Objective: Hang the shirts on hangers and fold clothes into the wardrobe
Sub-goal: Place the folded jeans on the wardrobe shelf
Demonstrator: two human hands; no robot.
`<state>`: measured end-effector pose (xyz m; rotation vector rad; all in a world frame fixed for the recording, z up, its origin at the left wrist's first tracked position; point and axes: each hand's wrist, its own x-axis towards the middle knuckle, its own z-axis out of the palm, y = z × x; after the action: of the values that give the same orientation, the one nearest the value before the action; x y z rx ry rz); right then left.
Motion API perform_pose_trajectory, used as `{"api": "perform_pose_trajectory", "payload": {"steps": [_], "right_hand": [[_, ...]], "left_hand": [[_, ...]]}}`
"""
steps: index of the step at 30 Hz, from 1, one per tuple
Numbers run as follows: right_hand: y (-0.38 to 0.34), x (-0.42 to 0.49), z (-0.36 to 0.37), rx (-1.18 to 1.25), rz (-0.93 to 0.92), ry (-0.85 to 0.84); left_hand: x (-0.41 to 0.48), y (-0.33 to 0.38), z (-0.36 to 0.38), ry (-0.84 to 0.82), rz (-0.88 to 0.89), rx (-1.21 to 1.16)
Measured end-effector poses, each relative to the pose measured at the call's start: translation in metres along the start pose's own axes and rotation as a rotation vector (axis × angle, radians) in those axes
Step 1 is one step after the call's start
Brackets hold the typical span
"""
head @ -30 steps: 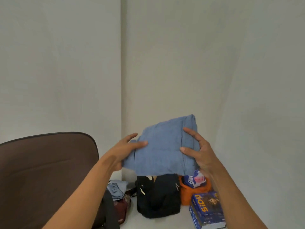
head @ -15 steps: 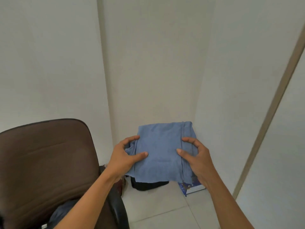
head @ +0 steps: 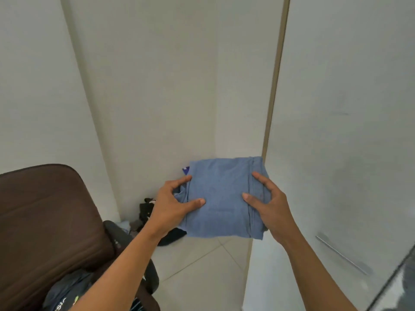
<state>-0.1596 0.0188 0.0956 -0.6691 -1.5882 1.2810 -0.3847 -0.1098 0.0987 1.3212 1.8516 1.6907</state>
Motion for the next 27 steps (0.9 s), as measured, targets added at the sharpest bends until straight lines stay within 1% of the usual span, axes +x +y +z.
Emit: {"api": "perform_pose_trajectory", "payload": {"steps": [3, 7, 10, 15, 19, 23, 27], "right_hand": [[-0.012, -0.063, -0.025, -0.061, -0.012, 0.105], [-0.025, -0.167, -0.064, -0.143, 0.055, 0.243], [-0.045, -0.243, -0.104, -0.265, 0.084, 0.387], [-0.106, -0.352, -0.184, -0.413, 0.067, 0.64], [-0.159, -0.435, -0.248, -0.47, 0.075, 0.83], [-0.209, -0.511, -0.302, -0.381, 0.057, 0.948], [-0.241, -0.577, -0.36, -0.41, -0.013, 1.082]], "left_hand": [[-0.039, 0.005, 0.016, -0.095, 0.036, -0.046], [-0.108, 0.008, 0.049, -0.253, 0.043, -0.087], [-0.158, 0.028, 0.087, -0.375, 0.044, -0.14], [-0.228, 0.098, 0.166, -0.601, 0.145, -0.231], [-0.278, 0.165, 0.228, -0.775, 0.299, -0.277], [-0.338, 0.235, 0.289, -0.88, 0.425, -0.305], [-0.407, 0.295, 0.35, -0.933, 0.459, -0.334]]}}
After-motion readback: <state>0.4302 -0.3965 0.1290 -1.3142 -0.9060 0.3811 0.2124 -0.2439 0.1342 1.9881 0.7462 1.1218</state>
